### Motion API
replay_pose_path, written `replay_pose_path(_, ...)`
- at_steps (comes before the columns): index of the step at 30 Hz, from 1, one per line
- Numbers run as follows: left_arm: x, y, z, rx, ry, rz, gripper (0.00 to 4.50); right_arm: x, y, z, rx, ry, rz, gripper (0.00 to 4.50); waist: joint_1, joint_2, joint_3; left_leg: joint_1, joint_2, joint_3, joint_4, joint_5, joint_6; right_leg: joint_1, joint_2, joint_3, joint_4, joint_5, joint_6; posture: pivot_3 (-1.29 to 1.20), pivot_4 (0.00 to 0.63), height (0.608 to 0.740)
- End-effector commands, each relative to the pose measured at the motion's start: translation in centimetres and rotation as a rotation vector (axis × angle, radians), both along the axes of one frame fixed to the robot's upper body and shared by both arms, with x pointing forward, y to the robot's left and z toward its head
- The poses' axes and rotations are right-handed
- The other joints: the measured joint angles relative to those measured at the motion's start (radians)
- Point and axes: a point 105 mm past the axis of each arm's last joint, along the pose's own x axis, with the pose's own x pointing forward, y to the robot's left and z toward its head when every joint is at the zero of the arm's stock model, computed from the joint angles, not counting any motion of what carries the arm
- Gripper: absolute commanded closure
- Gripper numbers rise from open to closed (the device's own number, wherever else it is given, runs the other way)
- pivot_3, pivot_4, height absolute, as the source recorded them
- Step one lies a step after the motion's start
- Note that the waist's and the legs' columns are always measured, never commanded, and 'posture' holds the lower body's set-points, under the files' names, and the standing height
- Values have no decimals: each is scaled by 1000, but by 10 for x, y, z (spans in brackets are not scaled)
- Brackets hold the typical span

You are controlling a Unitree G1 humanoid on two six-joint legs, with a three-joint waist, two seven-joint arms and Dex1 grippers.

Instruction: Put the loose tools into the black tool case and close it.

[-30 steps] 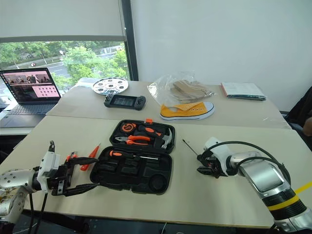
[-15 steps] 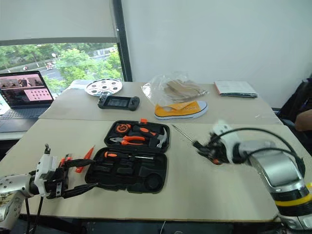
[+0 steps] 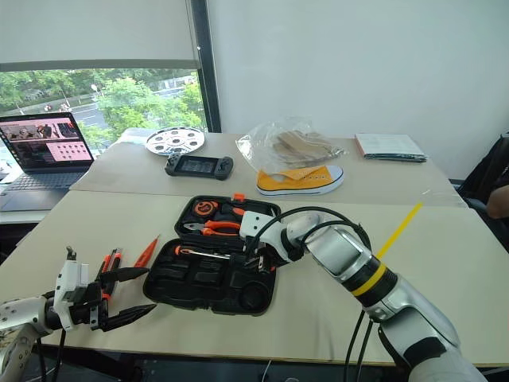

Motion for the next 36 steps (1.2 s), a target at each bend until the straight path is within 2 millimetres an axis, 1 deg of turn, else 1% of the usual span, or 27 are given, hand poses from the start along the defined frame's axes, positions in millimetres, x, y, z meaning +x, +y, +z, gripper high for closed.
replay_pose_path(1, -1, -1, 8, 2, -36, 1, 0, -2, 8, -2, -30, -24, 46, 3524, 0, 0, 0, 0, 0, 0, 0, 0, 0, 0, 0, 0, 0, 0, 0, 0, 150, 740)
replay_pose_path(7, 1, -1, 9, 6, -34, 8, 0, -2, 20, -6, -53, -31, 78, 3524, -3, 0, 0, 1, 0, 0, 0, 0, 0, 0, 0, 0, 1, 0, 0, 0, 150, 740)
replay_pose_path(13, 2, 0, 9, 10, -35, 10, 0, 5, 22, -10, -74, -33, 58, 3524, -11, 0, 0, 2, 2, 1, 0, 1, -2, 0, 0, 0, 1, 0, 0, 0, 150, 740)
replay_pose_path(15, 2, 0, 9, 11, -36, 11, 0, 4, 22, -7, -62, -35, 73, 2514, -11, 0, 0, 2, 1, 1, 0, 1, -2, 0, 0, 0, 2, 0, 0, 0, 150, 740)
replay_pose_path(16, 1, 0, 9, 12, -36, 12, 0, 4, 23, -2, -42, -45, 81, 2262, -11, 0, 0, 2, 1, 1, 0, 1, -2, 0, 0, 0, 2, 0, 0, 0, 150, 740)
replay_pose_path(17, 1, 0, 9, 13, -35, 15, 0, 0, 26, 9, 5, -33, 107, 2043, -12, 0, 0, 2, 1, 1, 0, 1, -2, 0, 0, 0, 2, 0, 0, 0, 150, 740)
replay_pose_path(18, 1, 1, 9, 13, -34, 17, 0, -3, 28, 16, 37, -27, 127, 1685, -12, 0, 0, 2, 1, 1, 0, 1, -2, 0, 0, 0, 2, 0, 0, 0, 150, 740)
replay_pose_path(19, 0, 1, 9, 15, -33, 19, 0, -6, 27, 24, 60, -14, 145, 1439, -13, 0, 0, 2, 1, 1, 0, 1, -2, 0, 0, 0, 2, 0, 0, 0, 150, 740)
replay_pose_path(21, 0, 2, 9, 16, -31, 25, 0, -12, 23, 35, 84, -6, 183, 1439, -14, 0, 0, 2, 2, 1, -1, 1, -2, 0, 0, 0, 2, 0, -1, 0, 150, 740)
replay_pose_path(24, 0, 4, 8, 18, -26, 32, 0, -11, 18, 49, 125, -14, 198, 1439, -13, 0, 0, 2, 2, 1, -2, 1, -2, 0, 0, 0, 1, 0, -1, 0, 150, 740)
replay_pose_path(26, 0, 5, 8, 19, -25, 35, 0, -9, 19, 53, 158, -4, 187, 1439, -12, 0, 0, 2, 1, 1, -2, 1, -2, 0, 0, 0, 1, 0, -1, 0, 150, 740)
replay_pose_path(27, 1, 5, 8, 19, -24, 37, 0, -8, 20, 53, 168, -6, 179, 1679, -11, 0, 0, 2, 1, 1, -2, 1, -2, 0, 0, 0, 1, 0, -1, 0, 150, 740)
replay_pose_path(29, 2, 5, 8, 19, -23, 40, 0, -3, 26, 45, 187, -10, 163, 2212, -11, 0, 0, 2, 1, 1, -1, 1, -2, 0, 0, 0, 1, 0, -1, 0, 150, 740)
replay_pose_path(30, 2, 5, 8, 18, -23, 41, 0, -2, 30, 42, 204, -14, 155, 2587, -13, 0, 0, 2, 1, 1, -1, 1, -2, 0, 0, 0, 1, 0, -1, 0, 150, 740)
replay_pose_path(31, 3, 5, 8, 19, -23, 41, 0, 0, 34, 39, 217, -17, 148, 2829, -14, 0, 0, 2, 2, 1, -2, 1, -2, 0, 0, 0, 1, 0, -1, 0, 150, 740)
replay_pose_path(32, 3, 5, 8, 19, -22, 43, 0, 0, 36, 34, 218, -13, 146, 3205, -14, 0, 0, 2, 2, 1, -2, 1, -3, 0, 0, 0, 2, 0, -1, 0, 150, 740)
replay_pose_path(35, 4, 6, 8, 23, -20, 47, 0, 0, 37, 17, 186, 7, 132, 4244, -12, 0, 0, 1, 1, 1, -2, 1, -3, -1, 0, 0, 1, 0, -1, 0, 150, 740)
replay_pose_path(36, 3, 6, 8, 25, -19, 49, 0, 1, 36, 13, 174, 11, 122, 4485, -12, 0, 0, 1, 1, 1, -2, 1, -3, -1, 0, 0, 1, 0, -1, 0, 150, 740)
